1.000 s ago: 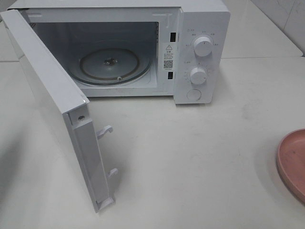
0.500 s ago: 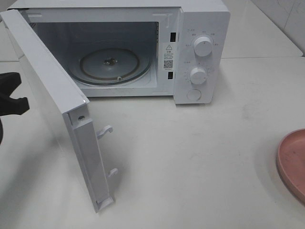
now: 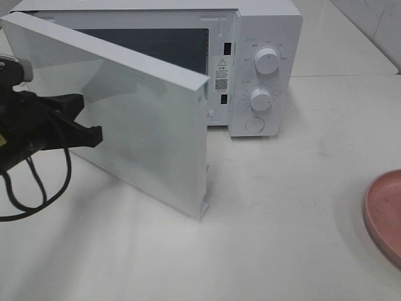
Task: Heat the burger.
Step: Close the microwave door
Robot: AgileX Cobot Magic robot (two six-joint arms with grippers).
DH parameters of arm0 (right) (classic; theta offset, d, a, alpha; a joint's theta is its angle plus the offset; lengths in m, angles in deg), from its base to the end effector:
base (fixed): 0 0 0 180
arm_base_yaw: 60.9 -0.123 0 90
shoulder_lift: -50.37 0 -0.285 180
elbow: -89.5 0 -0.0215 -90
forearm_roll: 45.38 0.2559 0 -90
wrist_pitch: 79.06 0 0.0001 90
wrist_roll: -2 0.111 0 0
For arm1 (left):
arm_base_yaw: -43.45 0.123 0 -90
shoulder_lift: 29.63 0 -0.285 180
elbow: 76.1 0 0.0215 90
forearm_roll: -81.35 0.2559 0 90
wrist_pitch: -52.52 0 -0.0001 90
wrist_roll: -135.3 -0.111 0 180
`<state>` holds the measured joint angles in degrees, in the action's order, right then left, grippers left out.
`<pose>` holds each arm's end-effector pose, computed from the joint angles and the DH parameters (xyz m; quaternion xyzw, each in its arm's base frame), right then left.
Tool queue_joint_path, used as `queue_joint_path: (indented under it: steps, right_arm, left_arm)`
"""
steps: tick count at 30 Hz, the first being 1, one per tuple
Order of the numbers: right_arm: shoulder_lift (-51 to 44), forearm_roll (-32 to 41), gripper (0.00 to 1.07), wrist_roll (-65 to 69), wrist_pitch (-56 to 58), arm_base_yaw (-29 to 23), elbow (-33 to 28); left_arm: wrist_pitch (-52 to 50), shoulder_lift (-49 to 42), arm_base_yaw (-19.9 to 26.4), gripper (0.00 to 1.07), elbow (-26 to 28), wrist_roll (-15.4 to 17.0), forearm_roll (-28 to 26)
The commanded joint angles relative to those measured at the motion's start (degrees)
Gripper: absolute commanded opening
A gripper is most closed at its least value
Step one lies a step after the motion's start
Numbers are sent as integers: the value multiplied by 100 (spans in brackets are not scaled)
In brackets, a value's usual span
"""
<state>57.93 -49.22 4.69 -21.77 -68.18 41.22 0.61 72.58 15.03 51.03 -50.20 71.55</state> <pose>0.0197 -0.0038 0.2785 -0.0330 0.8334 0.0145 0.5515 0.2661 -0.1271 0.1526 0.1483 0.7709 -0.1035 0.6107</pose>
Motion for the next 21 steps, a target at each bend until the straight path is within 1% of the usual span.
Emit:
queue_joint_path:
  steps: [1, 2, 3, 4, 5, 6, 7, 8, 9, 10, 11, 12, 13, 14, 15, 16, 17, 19, 21]
  right_arm:
    - [-155, 23, 75, -52, -34, 29, -17]
    - [-155, 23, 75, -52, -34, 29, -17]
    - [-155, 23, 75, -52, -34, 29, -17]
    - [-155, 23, 75, -52, -34, 29, -17]
    - [-155, 23, 75, -52, -34, 29, -17]
    - [-155, 23, 75, -52, -34, 29, -17]
    - [-155, 23, 75, -52, -34, 29, -17]
    - [-155, 23, 75, -52, -34, 29, -17]
    - [-155, 23, 75, -52, -34, 29, -17]
    - [-155, 23, 75, -52, -34, 29, -17]
    - [-155, 23, 75, -52, -34, 29, -17]
    - [-155, 23, 75, -52, -34, 29, -17]
    - [-155, 23, 75, -52, -34, 29, -17]
    - [-155, 23, 75, -52, -34, 29, -17]
    - [-155, 23, 75, -52, -34, 29, -17]
    - [-155, 23, 75, -52, -34, 29, -17]
    - [-155, 23, 75, -52, -34, 29, -17]
    - [-155, 23, 75, -52, -34, 29, -17]
    - [-155, 23, 75, -52, -34, 29, -17]
  left_arm:
    - [-52, 246, -355, 0, 464, -63, -384]
    - [34, 304, -424, 0, 584, -63, -407]
    - [34, 304, -424, 0, 584, -63, -407]
    - [178, 395, -527, 0, 814, -63, -413]
    - [189, 441, -573, 0, 911, -63, -413]
    - [189, 441, -573, 0, 911, -63, -413]
    - [229, 544, -670, 0, 1140, -63, -430]
    - [264, 584, -693, 0, 1249, -63, -430]
    - [264, 584, -693, 0, 1249, -63, -430]
    - [407, 710, -745, 0, 1518, -69, -430]
    - [596, 819, -745, 0, 1788, -63, -430]
    - [596, 819, -745, 0, 1788, -63, -430]
    - [676, 848, -745, 0, 1896, -63, -430]
    - [905, 940, -745, 0, 2143, -63, -430]
    - [905, 940, -745, 0, 2143, -63, -430]
    - [1094, 1003, -745, 0, 2355, -69, -430]
    - [1094, 1003, -745, 0, 2355, -69, -430]
    - [1335, 1129, -745, 0, 2693, -63, -498]
    - [1392, 1175, -745, 0, 2779, -63, -544]
